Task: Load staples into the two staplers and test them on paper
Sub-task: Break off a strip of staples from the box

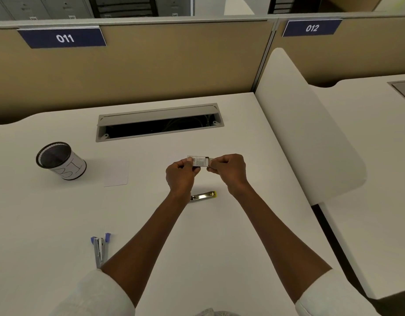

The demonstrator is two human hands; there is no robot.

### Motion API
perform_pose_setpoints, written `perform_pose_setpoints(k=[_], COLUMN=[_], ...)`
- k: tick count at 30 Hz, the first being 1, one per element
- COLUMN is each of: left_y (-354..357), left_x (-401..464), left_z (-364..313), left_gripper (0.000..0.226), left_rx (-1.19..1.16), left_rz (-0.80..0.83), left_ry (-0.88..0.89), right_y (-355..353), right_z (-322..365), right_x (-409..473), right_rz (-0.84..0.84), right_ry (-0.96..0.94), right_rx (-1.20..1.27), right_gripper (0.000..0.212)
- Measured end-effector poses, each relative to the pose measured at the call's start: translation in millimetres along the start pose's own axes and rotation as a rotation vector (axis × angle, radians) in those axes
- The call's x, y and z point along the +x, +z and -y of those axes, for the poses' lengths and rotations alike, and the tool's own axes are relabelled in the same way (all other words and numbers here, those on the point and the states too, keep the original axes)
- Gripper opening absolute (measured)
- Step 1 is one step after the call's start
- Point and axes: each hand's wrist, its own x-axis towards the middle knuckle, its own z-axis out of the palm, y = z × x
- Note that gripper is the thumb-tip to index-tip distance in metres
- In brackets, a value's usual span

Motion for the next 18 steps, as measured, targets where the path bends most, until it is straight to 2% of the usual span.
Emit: perform_pose_setpoints(k=[9,18], left_y=[-1.0,-1.2], left_x=[4.5,4.6], left_z=[4.7,5.8], left_gripper=[0.019,0.018], left_rx=[0.073,0.042], left_rz=[-0.082,-0.059], left_ry=[0.021,-0.01], right_y=[2.4,3.3], right_z=[0.0,-0.9], right_x=[-5.7,-7.1], right_rz=[-0.05,-0.015], right_ry=[-0.056,-0.059], right_rx=[-0.046,-0.099], right_gripper=[0.022,0.012])
